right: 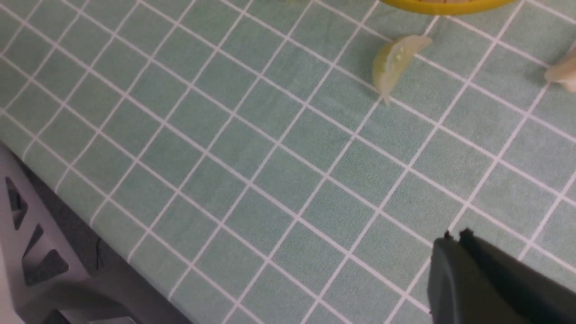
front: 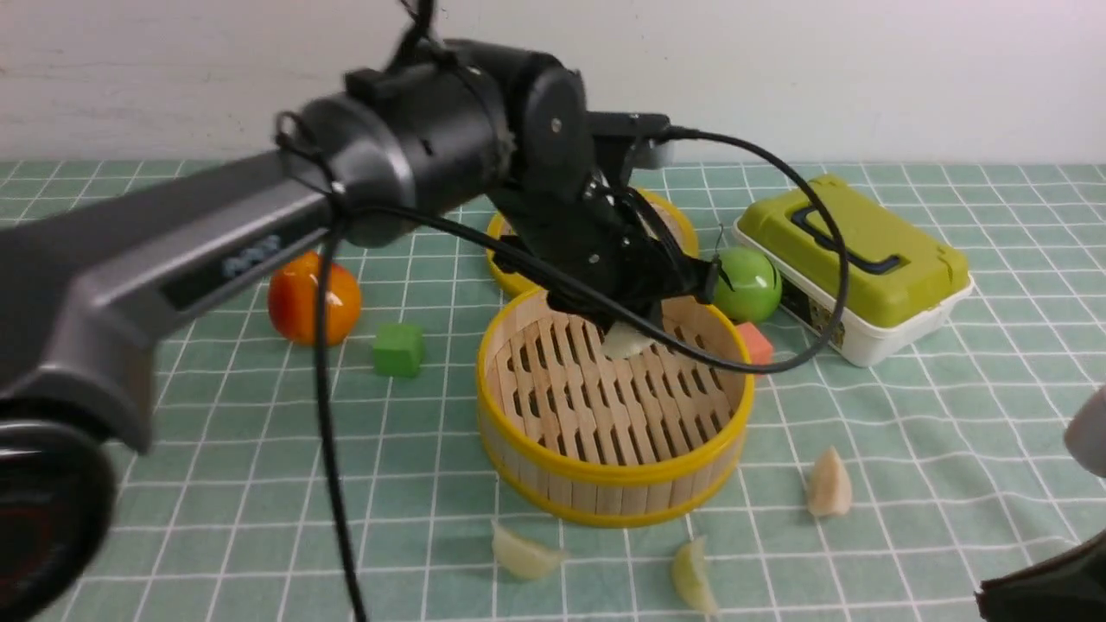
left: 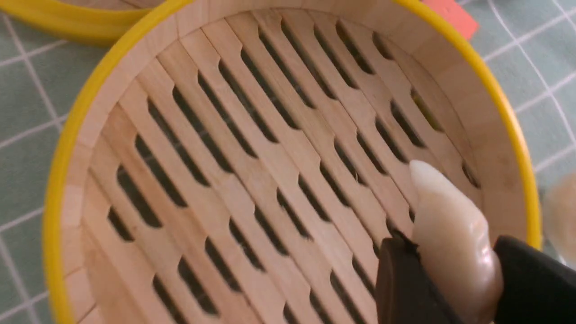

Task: Put the dumplings into the steamer on the table with the blue tablecloth.
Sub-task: 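Place the dumpling into the bamboo steamer basket with the left gripper, then reach for and grasp a dumpling on the table with the left gripper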

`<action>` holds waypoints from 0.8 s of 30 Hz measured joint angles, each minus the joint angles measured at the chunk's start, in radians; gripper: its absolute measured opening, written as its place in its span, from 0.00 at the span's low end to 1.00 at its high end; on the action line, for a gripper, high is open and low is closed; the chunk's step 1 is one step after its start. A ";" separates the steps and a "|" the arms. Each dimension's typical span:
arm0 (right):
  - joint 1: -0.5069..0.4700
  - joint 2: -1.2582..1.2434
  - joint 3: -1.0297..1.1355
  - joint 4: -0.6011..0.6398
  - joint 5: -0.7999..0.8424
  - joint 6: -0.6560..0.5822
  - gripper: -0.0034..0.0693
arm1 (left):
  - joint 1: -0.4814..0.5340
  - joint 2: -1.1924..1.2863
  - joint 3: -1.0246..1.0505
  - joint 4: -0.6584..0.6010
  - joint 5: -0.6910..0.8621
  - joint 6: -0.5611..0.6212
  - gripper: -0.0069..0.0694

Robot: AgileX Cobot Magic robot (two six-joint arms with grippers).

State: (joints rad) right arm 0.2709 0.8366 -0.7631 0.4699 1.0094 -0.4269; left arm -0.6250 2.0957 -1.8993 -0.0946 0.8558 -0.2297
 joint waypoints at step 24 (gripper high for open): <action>0.000 -0.079 0.000 -0.074 -0.040 0.021 0.08 | 0.001 0.031 -0.322 0.067 0.373 0.009 0.84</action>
State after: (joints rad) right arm 0.2709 0.7572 -0.7631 0.3961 0.9697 -0.4061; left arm -0.6243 2.1271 -2.2215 -0.0279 1.2285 -0.2204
